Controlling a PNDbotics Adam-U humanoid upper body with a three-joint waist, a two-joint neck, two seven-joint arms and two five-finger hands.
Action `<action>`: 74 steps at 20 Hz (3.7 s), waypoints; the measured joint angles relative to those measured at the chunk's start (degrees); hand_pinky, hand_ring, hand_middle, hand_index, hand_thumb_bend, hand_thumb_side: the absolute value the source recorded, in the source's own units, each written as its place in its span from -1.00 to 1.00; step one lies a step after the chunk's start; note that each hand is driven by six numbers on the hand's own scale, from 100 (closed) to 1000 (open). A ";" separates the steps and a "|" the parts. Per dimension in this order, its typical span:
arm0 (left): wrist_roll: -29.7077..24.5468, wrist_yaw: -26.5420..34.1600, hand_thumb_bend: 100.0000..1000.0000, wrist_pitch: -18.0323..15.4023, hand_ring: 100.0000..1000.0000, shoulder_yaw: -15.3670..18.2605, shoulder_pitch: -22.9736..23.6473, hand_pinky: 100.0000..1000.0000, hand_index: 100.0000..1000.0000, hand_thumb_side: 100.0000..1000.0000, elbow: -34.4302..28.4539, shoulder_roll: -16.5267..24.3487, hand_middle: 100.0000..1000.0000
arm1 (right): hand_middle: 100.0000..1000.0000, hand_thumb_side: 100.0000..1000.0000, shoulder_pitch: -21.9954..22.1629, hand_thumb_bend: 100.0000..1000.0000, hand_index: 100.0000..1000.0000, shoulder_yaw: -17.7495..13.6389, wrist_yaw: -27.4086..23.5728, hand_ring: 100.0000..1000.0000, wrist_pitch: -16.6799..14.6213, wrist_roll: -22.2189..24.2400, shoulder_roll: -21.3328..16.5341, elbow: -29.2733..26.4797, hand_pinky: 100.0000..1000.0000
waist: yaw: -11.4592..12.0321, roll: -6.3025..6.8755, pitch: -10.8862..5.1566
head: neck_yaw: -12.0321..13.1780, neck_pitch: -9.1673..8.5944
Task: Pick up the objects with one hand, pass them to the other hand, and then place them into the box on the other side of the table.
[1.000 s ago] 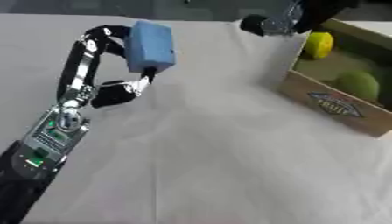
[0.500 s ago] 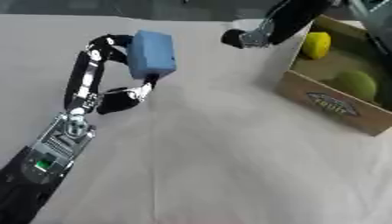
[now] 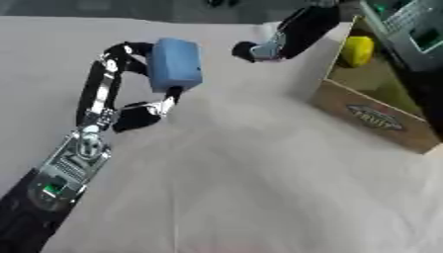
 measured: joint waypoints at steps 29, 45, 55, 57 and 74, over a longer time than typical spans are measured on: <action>-6.36 -3.03 -1.00 5.56 -0.10 0.82 -1.35 0.20 -0.14 -1.00 -3.97 -2.59 -0.39 | 0.74 -0.65 1.83 -0.33 0.77 -0.80 3.92 0.71 -1.02 -4.34 4.01 1.20 0.89 | 0.80 0.00 0.00 | -0.46 0.47; -7.39 -2.42 -1.00 6.63 -0.10 0.61 -2.29 0.20 -0.14 -1.00 -4.23 -4.59 -0.40 | 0.75 -0.60 2.99 -0.37 0.78 -1.11 5.56 0.71 -0.42 -6.20 5.61 1.16 0.90 | 0.73 0.00 0.00 | -0.47 0.47; -7.36 -2.41 -1.00 6.82 -0.10 0.25 -3.51 0.20 -0.14 -1.00 -4.08 -5.51 -0.41 | 0.76 -0.56 3.01 -0.39 0.78 -1.11 5.57 0.71 -0.47 -5.94 5.88 1.16 0.90 | 0.98 0.00 0.00 | -0.47 0.48; -7.46 -2.36 -1.00 6.84 -0.10 0.10 -3.69 0.20 -0.14 -1.00 -4.08 -5.55 -0.41 | 0.75 -0.56 3.01 -0.40 0.78 -1.10 5.57 0.71 -0.49 -5.91 5.90 1.17 0.90 | 1.06 0.00 0.00 | -0.47 0.48; -7.90 -2.04 -1.00 7.17 -0.08 -0.21 -3.98 0.22 -0.07 -0.93 -4.05 -6.01 -0.36 | 0.33 -0.98 3.47 -0.68 0.38 -0.78 2.56 0.57 2.99 -8.91 6.00 0.82 0.82 | 0.94 0.02 0.00 | -0.49 0.48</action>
